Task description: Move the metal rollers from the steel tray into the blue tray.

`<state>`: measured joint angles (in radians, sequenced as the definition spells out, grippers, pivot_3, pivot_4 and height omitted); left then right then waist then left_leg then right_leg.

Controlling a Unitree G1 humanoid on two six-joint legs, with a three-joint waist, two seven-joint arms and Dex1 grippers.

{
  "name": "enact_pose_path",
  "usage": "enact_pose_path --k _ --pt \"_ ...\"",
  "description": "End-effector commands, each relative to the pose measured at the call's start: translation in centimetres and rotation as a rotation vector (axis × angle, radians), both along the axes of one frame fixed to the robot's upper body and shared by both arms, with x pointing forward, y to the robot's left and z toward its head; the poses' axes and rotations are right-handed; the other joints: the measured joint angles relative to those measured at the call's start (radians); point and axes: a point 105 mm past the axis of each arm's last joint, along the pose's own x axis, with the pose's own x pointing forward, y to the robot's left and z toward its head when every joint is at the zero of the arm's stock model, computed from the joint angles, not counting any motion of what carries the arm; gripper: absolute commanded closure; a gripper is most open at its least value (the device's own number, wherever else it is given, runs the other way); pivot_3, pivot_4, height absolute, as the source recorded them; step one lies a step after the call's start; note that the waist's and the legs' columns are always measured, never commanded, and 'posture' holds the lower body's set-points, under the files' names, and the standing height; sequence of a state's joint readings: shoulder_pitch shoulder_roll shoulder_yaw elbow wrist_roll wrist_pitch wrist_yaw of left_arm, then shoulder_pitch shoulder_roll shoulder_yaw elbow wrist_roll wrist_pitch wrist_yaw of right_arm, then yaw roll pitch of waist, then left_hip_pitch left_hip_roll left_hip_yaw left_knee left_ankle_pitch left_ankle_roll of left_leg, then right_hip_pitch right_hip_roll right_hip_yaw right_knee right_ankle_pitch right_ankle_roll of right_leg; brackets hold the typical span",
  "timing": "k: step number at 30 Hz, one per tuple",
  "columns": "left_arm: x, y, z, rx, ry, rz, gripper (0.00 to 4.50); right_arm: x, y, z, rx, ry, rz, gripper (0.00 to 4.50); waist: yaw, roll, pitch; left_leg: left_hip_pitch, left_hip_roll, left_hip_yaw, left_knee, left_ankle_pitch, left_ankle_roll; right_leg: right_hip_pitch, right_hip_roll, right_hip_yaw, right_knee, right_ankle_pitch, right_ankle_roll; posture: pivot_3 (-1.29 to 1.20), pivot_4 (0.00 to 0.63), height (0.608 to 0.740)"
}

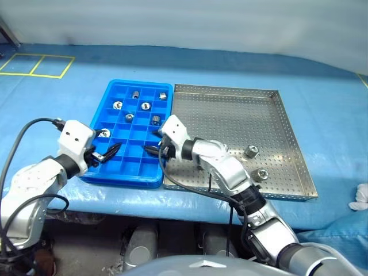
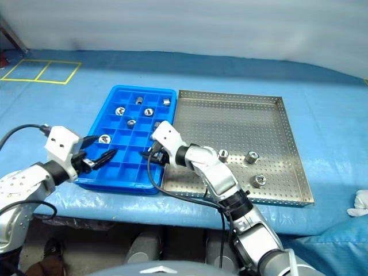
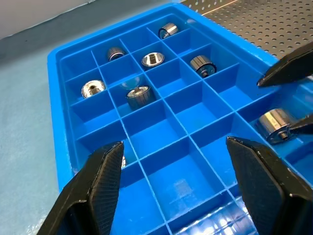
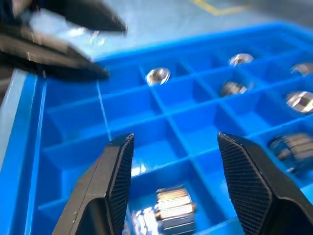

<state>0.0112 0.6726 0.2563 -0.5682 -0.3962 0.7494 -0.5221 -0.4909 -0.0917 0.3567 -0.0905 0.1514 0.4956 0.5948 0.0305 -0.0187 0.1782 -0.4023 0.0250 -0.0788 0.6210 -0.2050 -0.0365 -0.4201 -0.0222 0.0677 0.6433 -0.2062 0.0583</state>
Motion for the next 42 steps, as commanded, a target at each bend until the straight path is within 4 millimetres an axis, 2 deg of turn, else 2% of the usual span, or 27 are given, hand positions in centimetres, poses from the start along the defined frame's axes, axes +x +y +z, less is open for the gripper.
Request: enact_pose_path --k 1,5,8,11,15,19,23,26,33,42 --pt "1.1 -3.5 1.0 -0.066 -0.057 -0.133 0.86 -0.2 -4.0 3.6 0.065 -0.122 -0.119 1.63 0.006 0.0 0.0 0.0 0.0 0.0 0.0 0.0 0.0 0.0 0.0 0.0 0.0 0.0 0.0 0.15 0.15 0.74" --pt "1.7 -8.1 1.3 -0.122 -0.065 -0.322 0.86 -0.9 -8.3 3.0 -0.053 -0.166 -0.225 1.63 0.005 -0.001 0.0 -0.001 -0.002 0.0 0.001 0.0 0.0 0.002 -0.002 0.0 -0.002 0.0 0.001 0.08 0.15 0.74" --pt "2.0 -11.7 0.9 -0.144 -0.025 -0.482 0.86 -2.4 -11.6 1.6 -0.194 -0.187 -0.264 1.63 -0.012 0.0 0.0 -0.001 -0.002 0.001 0.002 0.0 0.0 0.002 -0.002 0.0 -0.003 0.001 0.001 0.02 0.15 0.74" --pt "1.9 -14.0 0.5 -0.133 0.001 -0.601 0.86 -3.8 -13.3 0.7 -0.256 -0.176 -0.262 1.63 -0.042 0.0 0.0 -0.001 -0.002 0.001 0.002 0.0 0.0 0.001 -0.002 0.0 -0.002 0.0 0.002 -0.04 0.15 0.74" --pt "1.7 -16.6 -1.6 -0.048 0.085 -0.748 0.86 -5.0 -15.0 -0.8 -0.277 -0.107 -0.306 1.63 -0.086 0.0 -0.001 -0.001 -0.001 0.001 0.003 0.0 0.001 0.001 -0.001 0.001 -0.001 0.0 0.002 -0.11 0.15 0.74" --pt "1.8 -17.2 -3.4 0.017 0.136 -0.789 0.86 -5.0 -15.8 -1.9 -0.289 -0.072 -0.366 1.63 -0.125 0.0 -0.001 0.0 -0.001 0.002 0.006 0.0 0.001 0.002 -0.001 0.003 0.0 0.001 0.003 -0.13 0.15 0.74" --pt "2.3 -17.3 -5.4 0.108 0.17 -0.788 0.86 -4.8 -16.1 -2.1 -0.261 -0.068 -0.416 1.63 -0.134 0.0 -0.001 0.0 -0.002 0.002 0.008 0.0 0.001 0.003 0.0 0.003 0.001 0.001 0.003 -0.16 0.15 0.74" --pt "2.7 -17.3 -6.2 0.139 0.176 -0.776 0.86 -4.8 -16.0 -2.2 -0.257 -0.07 -0.421 1.63 -0.14 0.0 -0.001 0.0 -0.002 0.002 0.007 0.0 0.001 0.003 0.0 0.004 0.0 0.001 0.003 -0.16 0.15 0.74" --pt "2.5 -17.9 -6.9 0.118 0.194 -0.781 0.86 -4.6 -16.0 -2.3 -0.279 -0.086 -0.425 1.63 -0.141 0.0 -0.001 0.0 -0.002 0.001 0.007 -0.001 0.001 0.003 0.0 0.004 0.0 0.001 0.004 -0.15 0.15 0.74" --pt "2.5 -17.1 -7.0 0.13 0.19 -0.75 0.86 -4.3 -15.6 -2.4 -0.28 -0.089 -0.411 1.63 -0.141 0.0 -0.001 0.0 -0.002 0.002 0.007 -0.001 0.001 0.003 0.0 0.004 0.0 0.001 0.004 -0.12 0.15 0.74"
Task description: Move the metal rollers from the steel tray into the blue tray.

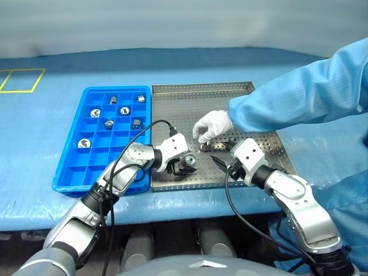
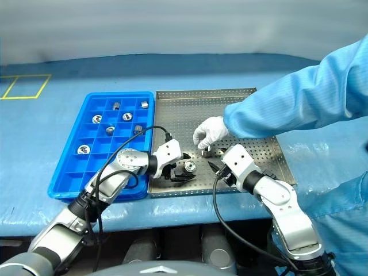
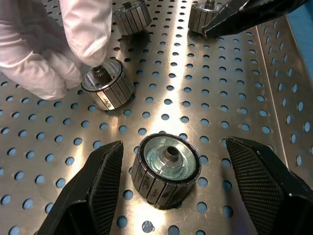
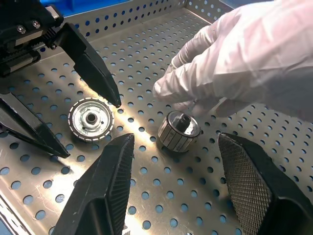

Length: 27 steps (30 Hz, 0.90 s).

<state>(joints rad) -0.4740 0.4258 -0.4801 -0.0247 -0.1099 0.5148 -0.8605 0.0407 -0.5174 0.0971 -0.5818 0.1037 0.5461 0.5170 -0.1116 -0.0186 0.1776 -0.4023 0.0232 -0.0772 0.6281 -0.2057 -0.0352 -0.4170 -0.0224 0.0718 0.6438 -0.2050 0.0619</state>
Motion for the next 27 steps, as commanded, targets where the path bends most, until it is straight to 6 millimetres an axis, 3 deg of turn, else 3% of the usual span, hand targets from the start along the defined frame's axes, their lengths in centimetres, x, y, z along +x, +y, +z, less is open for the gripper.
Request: enact_pose_path --k 1,27 --pt "0.25 0.22 0.77 -0.012 -0.038 0.006 0.86 0.35 0.08 0.97 0.001 -0.048 0.005 1.63 0.001 0.0 0.0 0.0 0.0 0.0 0.0 0.0 0.0 0.0 0.0 0.0 0.0 0.0 0.0 -0.12 0.15 0.74" --pt "0.48 0.06 0.86 -0.016 -0.049 0.022 0.86 0.64 0.29 0.87 -0.001 -0.047 0.003 1.63 0.003 0.0 0.0 0.001 0.0 0.0 0.0 0.0 0.0 0.0 0.001 0.0 0.001 0.0 0.0 -0.11 0.15 0.74"
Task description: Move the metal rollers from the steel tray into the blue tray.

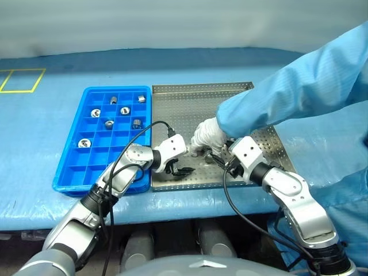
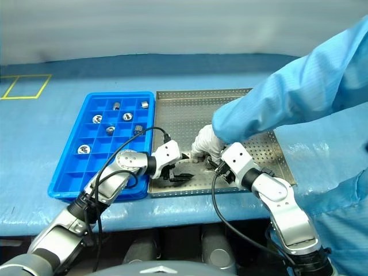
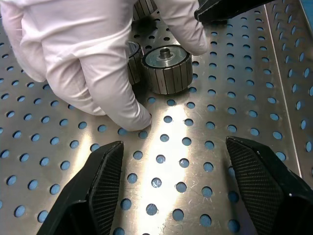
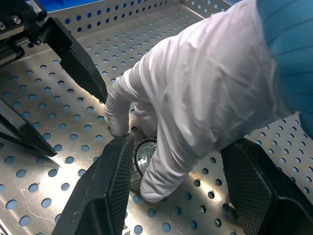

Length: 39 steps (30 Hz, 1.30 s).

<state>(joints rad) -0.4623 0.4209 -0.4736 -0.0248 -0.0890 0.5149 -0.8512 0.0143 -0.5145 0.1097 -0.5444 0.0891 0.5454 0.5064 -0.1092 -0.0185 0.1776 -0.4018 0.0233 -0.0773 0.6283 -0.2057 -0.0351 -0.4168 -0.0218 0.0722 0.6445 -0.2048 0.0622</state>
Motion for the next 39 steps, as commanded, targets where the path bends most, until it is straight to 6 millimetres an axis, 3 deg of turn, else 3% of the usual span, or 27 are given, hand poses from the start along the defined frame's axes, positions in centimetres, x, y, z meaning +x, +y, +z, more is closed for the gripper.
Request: enact_pose_path --k 1,39 --pt "0.4 -0.17 1.13 -0.026 -0.042 0.003 0.86 0.02 0.4 1.22 0.012 -0.051 0.018 1.63 0.001 0.0 0.0 0.0 0.0 0.0 0.0 0.0 0.0 0.0 0.0 0.0 0.0 0.0 0.0 -0.11 0.15 0.74" --pt "0.93 0.48 1.51 -0.05 -0.059 0.053 0.86 0.37 0.87 0.98 -0.003 -0.041 0.047 1.63 0.003 0.0 0.0 0.001 0.0 0.0 0.0 0.0 0.0 0.001 0.0 0.0 0.0 0.0 0.0 -0.09 0.15 0.74"
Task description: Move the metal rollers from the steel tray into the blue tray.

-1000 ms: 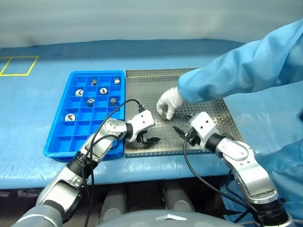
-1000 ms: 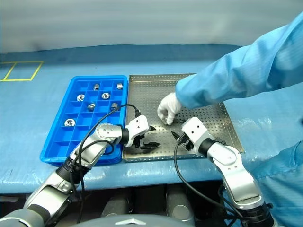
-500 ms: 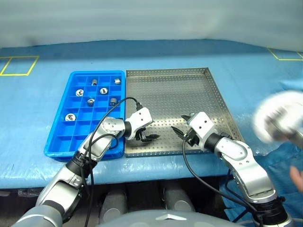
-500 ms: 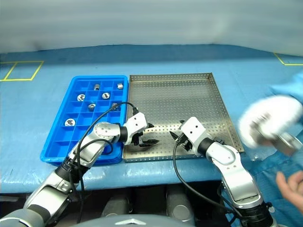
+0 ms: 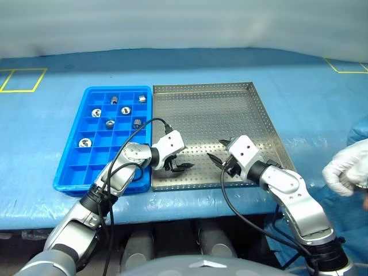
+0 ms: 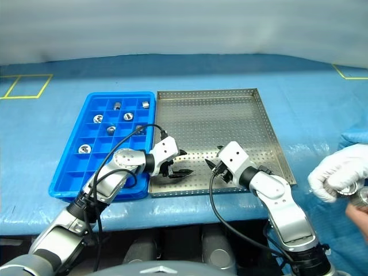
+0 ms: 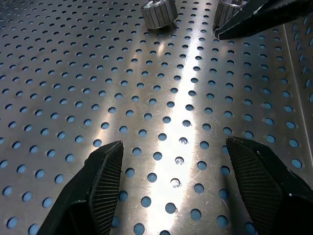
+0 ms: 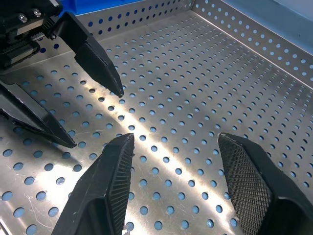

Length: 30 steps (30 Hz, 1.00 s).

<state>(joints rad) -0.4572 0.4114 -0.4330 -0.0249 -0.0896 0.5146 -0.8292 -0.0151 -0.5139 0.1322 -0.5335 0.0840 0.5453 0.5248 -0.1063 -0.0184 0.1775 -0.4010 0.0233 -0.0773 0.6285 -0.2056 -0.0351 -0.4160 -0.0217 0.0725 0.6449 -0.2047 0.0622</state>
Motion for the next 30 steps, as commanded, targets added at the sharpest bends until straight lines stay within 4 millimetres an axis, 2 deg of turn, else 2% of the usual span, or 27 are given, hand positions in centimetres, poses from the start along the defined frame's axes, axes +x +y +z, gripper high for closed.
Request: enact_pose_path --k 1,30 --pt "0.23 0.03 0.95 -0.023 -0.042 0.004 0.86 0.17 0.22 0.84 0.005 -0.038 0.013 1.63 0.0 0.0 0.0 0.0 0.0 0.0 0.0 0.0 0.0 0.0 0.0 0.0 0.0 0.0 0.0 -0.09 0.15 0.74" --pt "0.31 0.74 1.07 -0.01 -0.066 0.011 0.86 0.21 0.29 0.33 0.003 -0.023 0.014 1.63 -0.002 0.0 0.0 0.001 0.0 0.0 0.0 0.0 0.0 0.0 0.001 0.0 0.001 0.0 0.0 -0.08 0.15 0.74"
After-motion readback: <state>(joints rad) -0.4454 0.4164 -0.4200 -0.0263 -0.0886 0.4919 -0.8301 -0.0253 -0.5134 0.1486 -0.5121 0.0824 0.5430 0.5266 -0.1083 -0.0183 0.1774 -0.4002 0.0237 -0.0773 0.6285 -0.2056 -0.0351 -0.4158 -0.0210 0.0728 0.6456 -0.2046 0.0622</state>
